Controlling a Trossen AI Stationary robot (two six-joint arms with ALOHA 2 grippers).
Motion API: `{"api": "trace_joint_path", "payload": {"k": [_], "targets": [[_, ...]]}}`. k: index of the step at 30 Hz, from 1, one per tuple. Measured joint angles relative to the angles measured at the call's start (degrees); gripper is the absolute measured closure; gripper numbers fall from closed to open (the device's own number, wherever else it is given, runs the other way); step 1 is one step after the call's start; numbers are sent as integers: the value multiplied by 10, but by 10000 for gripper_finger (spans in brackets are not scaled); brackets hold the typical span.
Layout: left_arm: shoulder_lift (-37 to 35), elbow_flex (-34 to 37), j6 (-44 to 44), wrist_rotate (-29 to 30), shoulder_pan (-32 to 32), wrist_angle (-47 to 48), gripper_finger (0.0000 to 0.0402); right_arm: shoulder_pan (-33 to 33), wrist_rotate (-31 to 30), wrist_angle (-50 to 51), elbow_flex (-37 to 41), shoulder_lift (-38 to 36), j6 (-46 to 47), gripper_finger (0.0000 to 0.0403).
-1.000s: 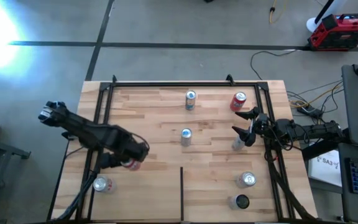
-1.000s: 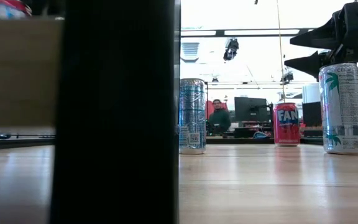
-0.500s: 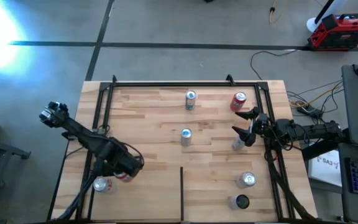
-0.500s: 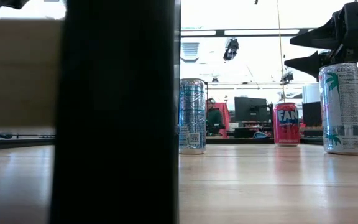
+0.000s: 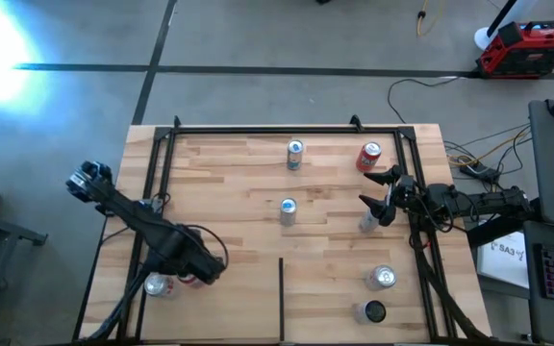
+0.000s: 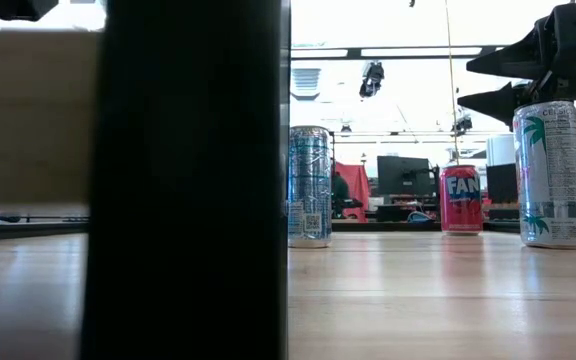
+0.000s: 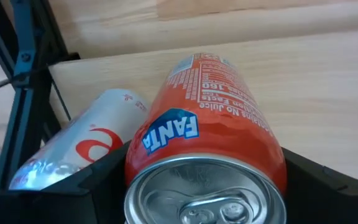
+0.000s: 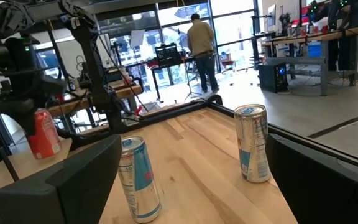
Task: Place canned beverage on shelf
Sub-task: Put the left orange soda can on the shelf
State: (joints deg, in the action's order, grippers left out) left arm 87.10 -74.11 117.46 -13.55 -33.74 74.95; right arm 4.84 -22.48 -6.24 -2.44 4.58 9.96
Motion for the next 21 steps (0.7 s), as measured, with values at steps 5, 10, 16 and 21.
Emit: {"api": "trace_joint_path", "payload": {"k": [5,10,16,21], "targets": [[10,0,-25,-7,0,-2,113,0,0,0,0,0,0,21],[21,0,-29,-5,0,-14,113,0,0,0,0,0,0,21],[22,0,4,-6,0,-32,113,0,0,0,0,0,1,21],[21,0,37,-20,-3,-46,113,0,0,0,0,0,1,21]]}}
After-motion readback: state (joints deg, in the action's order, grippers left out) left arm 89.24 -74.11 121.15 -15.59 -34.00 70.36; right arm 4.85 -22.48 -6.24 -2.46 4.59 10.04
